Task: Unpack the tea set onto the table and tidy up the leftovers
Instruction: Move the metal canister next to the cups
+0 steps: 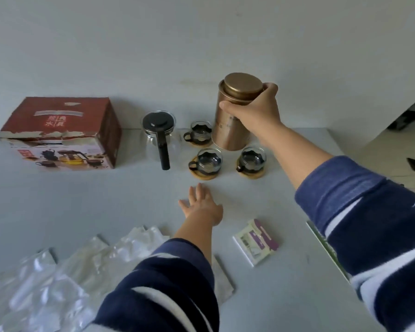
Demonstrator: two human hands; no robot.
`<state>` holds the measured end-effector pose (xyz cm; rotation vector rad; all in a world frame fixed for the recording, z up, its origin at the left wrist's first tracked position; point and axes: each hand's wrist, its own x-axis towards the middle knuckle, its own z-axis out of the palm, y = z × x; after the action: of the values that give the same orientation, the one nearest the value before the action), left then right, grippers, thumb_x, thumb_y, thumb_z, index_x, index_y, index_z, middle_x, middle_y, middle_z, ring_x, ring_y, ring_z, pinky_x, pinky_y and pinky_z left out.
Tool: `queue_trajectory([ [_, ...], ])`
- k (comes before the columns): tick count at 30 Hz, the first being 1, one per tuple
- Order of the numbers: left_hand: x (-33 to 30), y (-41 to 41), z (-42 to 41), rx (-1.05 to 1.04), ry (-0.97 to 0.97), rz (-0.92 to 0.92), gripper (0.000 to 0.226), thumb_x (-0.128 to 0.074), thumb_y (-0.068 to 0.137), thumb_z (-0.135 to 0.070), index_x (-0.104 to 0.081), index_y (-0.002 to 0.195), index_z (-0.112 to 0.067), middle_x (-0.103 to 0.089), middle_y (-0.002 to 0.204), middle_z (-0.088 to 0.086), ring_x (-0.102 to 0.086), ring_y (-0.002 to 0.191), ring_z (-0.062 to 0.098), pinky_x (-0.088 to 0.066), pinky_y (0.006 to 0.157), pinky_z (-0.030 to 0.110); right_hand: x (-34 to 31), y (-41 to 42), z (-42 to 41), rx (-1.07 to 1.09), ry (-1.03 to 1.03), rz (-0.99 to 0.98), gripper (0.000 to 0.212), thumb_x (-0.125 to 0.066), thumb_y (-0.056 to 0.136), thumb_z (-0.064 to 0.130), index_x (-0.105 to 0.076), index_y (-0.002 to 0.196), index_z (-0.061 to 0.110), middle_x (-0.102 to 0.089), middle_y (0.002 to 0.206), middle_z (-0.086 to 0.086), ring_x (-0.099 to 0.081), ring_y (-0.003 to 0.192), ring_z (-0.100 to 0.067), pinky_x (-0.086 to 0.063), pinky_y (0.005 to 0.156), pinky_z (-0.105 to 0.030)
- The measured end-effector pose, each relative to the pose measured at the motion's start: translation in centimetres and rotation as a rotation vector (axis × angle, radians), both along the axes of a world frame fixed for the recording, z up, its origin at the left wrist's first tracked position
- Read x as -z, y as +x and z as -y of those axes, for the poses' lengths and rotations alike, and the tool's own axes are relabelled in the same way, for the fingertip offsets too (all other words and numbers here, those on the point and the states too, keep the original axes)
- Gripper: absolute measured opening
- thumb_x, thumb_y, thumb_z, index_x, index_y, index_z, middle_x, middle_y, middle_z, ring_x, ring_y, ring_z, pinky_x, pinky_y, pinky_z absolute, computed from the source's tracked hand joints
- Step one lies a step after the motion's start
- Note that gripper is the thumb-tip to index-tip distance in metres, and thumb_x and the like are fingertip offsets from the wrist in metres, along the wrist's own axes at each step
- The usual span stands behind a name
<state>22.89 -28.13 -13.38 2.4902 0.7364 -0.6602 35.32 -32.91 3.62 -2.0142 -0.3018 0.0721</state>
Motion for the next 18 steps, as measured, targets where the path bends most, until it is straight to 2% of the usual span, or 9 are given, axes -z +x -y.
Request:
queue_trajectory([
  [3, 1.0, 1.4, 1.8, -0.035, 0.019, -0.069, 0.097, -0.031, 0.088, -0.071, 0.024, 0.150, -0.020, 0.036, 0.155, 0.002, 0.033, 0.142, 0.032, 0.011, 0.111, 0.065, 1.5, 4.0, 4.5, 0.120, -0.023, 0.033, 0.093, -0.086, 0.059, 0.039, -0.031, 0.130, 0.015, -0.044, 0.132, -0.001, -0.051, 0.114, -0.014, -0.044, 0.095, -0.028],
  [6, 2.1, 2.0, 2.3, -0.060, 0.020, -0.070, 0.116, -0.040, 0.076, -0.083, 0.030, 0.147, -0.023, 0.043, 0.151, 0.002, 0.039, 0.137, 0.034, 0.015, 0.108, 0.066, 3.0, 7.5, 7.5, 0.186, -0.070, 0.057, 0.092, -0.086, 0.060, 0.038, -0.032, 0.132, 0.013, -0.037, 0.135, -0.003, -0.047, 0.113, -0.014, -0.039, 0.094, -0.024],
  [9, 2.7, 2.4, 2.2, -0.069, 0.037, -0.066, 0.117, -0.040, 0.074, -0.083, 0.031, 0.147, -0.024, 0.045, 0.149, 0.001, 0.040, 0.136, 0.036, 0.014, 0.107, 0.068, 5.1, 10.6, 8.9, 0.209, -0.082, 0.022, 0.092, -0.086, 0.061, 0.035, -0.033, 0.132, 0.011, -0.036, 0.136, -0.004, -0.048, 0.119, -0.017, -0.037, 0.093, -0.022],
  [13, 3.0, 2.8, 2.2, -0.071, 0.048, -0.053, 0.118, -0.041, 0.074, -0.083, 0.032, 0.146, -0.024, 0.048, 0.147, 0.000, 0.041, 0.135, 0.036, 0.014, 0.106, 0.070, 8.2, 13.6, 9.3, 0.205, -0.060, -0.085, 0.093, -0.086, 0.062, 0.029, -0.030, 0.135, 0.012, -0.035, 0.139, -0.004, -0.047, 0.123, -0.019, -0.040, 0.104, -0.028],
  [18, 3.1, 2.7, 2.3, -0.071, 0.063, -0.048, 0.117, -0.040, 0.075, -0.083, 0.031, 0.146, -0.024, 0.046, 0.148, 0.001, 0.041, 0.136, 0.036, 0.014, 0.107, 0.070, 10.3, 15.7, 8.3, 0.176, -0.042, -0.149, 0.094, -0.086, 0.063, 0.022, -0.029, 0.138, 0.015, -0.036, 0.141, -0.002, -0.044, 0.126, -0.020, -0.038, 0.108, -0.032],
])
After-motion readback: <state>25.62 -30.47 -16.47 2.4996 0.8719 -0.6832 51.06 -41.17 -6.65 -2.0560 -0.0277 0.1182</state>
